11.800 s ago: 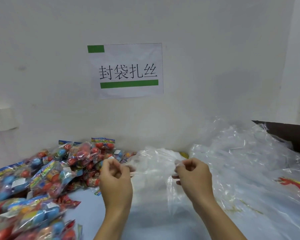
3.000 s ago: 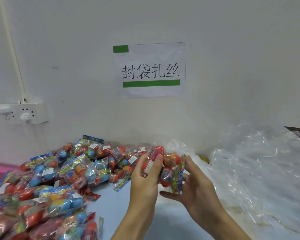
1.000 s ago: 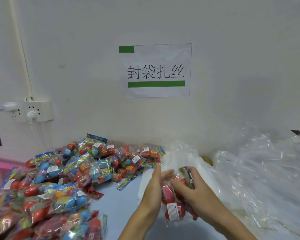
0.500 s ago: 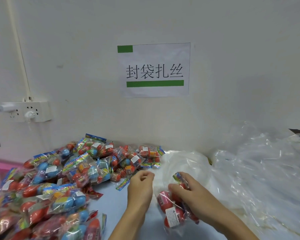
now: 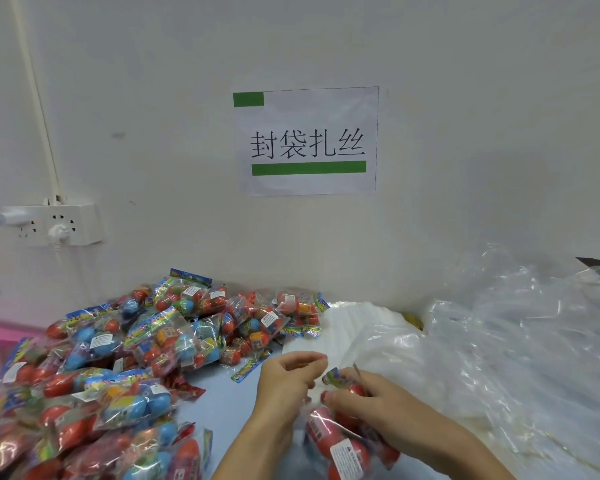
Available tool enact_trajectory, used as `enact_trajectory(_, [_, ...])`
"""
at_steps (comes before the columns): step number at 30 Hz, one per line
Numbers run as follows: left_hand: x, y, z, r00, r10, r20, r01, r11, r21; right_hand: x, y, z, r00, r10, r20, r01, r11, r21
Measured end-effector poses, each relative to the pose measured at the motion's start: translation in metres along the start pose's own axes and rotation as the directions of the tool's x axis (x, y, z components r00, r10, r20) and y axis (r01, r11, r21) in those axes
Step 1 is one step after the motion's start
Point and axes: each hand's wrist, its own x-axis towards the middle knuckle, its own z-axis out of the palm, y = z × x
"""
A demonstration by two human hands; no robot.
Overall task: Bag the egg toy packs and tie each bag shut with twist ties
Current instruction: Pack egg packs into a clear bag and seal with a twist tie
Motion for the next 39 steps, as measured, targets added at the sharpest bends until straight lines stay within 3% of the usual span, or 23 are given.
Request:
enact_trajectory(3, [-0.002, 0.003, 0.002, 0.998, 0.059, -0.023, -0.060, 0.997, -0.041, 0.002, 0.003, -0.004, 1.000, -0.008, -0.017, 0.009, 0.998, 0.066])
enact_trajectory(9, [-0.003, 0.005, 0.001, 0.988, 0.095, 0.122, -0.101, 0.994, 0.044, 0.001, 0.005, -0.010, 0.999, -0.033, -0.007, 0.034, 0.989, 0.146])
enact_trajectory(13, [-0.007, 0.005, 0.002, 0.973, 0.082, 0.215, -0.097, 0.993, 0.061, 0.005, 0.008, -0.014, 0.972, -0.084, -0.218, 0.141, 0.956, 0.259])
enact_trajectory(16, [-0.011, 0.008, 0.006, 0.956, -0.047, 0.289, 0.055, 0.998, -0.020, 0.004, 0.007, -0.015, 0.950, -0.068, -0.304, 0.179, 0.918, 0.354])
enact_trajectory(20, [-0.010, 0.012, 0.005, 0.931, -0.144, 0.335, 0.183, 0.979, -0.089, 0.006, 0.004, -0.019, 0.864, 0.076, -0.498, 0.189, 0.867, 0.460])
enact_trajectory(22, [-0.010, 0.011, 0.006, 0.922, -0.135, 0.363, 0.173, 0.982, -0.073, 0.007, 0.006, -0.022, 0.812, 0.184, -0.555, 0.180, 0.824, 0.538])
enact_trajectory(25, [-0.012, 0.006, 0.010, 0.918, -0.061, 0.393, 0.045, 0.998, 0.050, 0.008, 0.008, -0.020, 0.807, 0.284, -0.518, 0.155, 0.745, 0.649])
enact_trajectory(29, [-0.012, -0.001, 0.015, 0.870, 0.005, 0.494, -0.089, 0.985, 0.147, 0.008, 0.008, -0.011, 0.896, 0.263, -0.357, 0.073, 0.706, 0.704])
enact_trajectory(36, [-0.007, -0.002, 0.014, 0.914, 0.038, 0.403, -0.111, 0.981, 0.159, 0.002, 0.004, -0.019, 0.957, 0.176, -0.232, 0.070, 0.634, 0.770])
enact_trajectory(39, [-0.003, -0.002, 0.015, 0.967, 0.090, 0.237, -0.113, 0.990, 0.086, 0.001, 0.003, -0.020, 0.959, 0.103, -0.263, 0.152, 0.595, 0.789])
